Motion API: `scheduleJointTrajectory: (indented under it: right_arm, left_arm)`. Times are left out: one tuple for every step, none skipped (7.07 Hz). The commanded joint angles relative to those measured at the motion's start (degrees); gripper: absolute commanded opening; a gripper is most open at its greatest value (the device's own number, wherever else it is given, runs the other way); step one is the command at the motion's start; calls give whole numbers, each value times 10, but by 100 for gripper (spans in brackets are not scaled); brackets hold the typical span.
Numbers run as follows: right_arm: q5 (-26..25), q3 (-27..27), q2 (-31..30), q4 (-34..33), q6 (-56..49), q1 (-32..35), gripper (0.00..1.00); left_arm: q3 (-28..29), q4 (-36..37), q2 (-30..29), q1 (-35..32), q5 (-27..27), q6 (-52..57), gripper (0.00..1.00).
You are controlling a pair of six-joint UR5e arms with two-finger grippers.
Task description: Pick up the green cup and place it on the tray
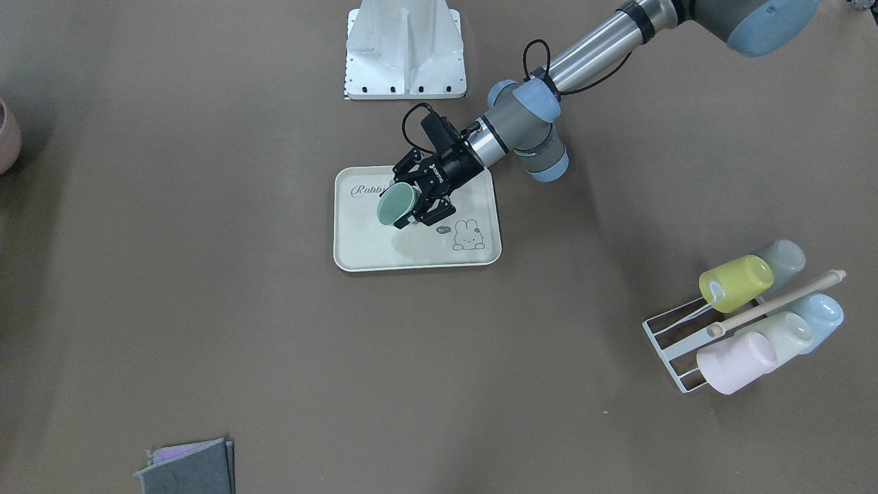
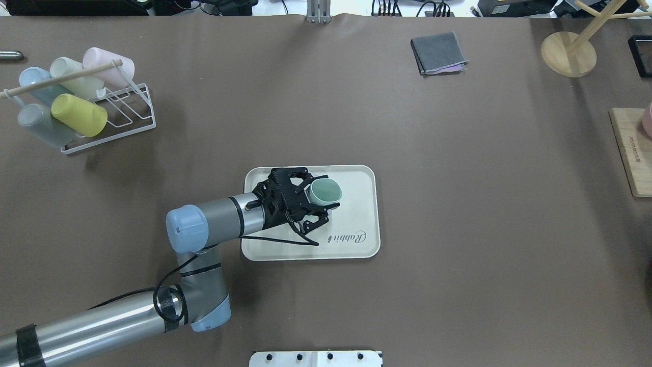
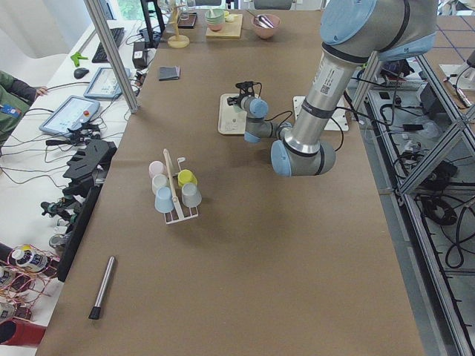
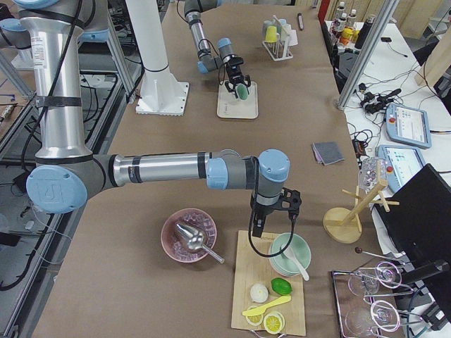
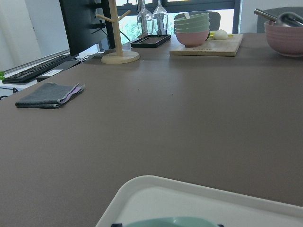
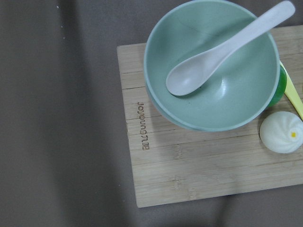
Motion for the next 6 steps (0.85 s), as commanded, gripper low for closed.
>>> scheduleJointTrajectory:
  right_arm:
    - [0, 0, 1, 0, 0, -1, 100]
    - [0, 0, 1, 1, 0, -2, 100]
    - [0, 0, 1, 1, 0, -3, 100]
    - [0, 1, 2, 1, 0, -3, 100]
    - [0, 1, 2, 1, 0, -4, 100]
    - [0, 1, 2, 1, 1, -4, 100]
  left_arm:
    - [-5, -19, 15, -1, 0, 2, 99]
    - [-5, -34, 27, -1, 0, 2, 99]
    - [-7, -44, 37, -1, 0, 2, 99]
    - [-8, -47, 43, -1, 1, 3, 99]
    - [-8, -47, 44, -1, 1, 9, 99]
    - [-16, -45, 46, -1, 1, 9, 99]
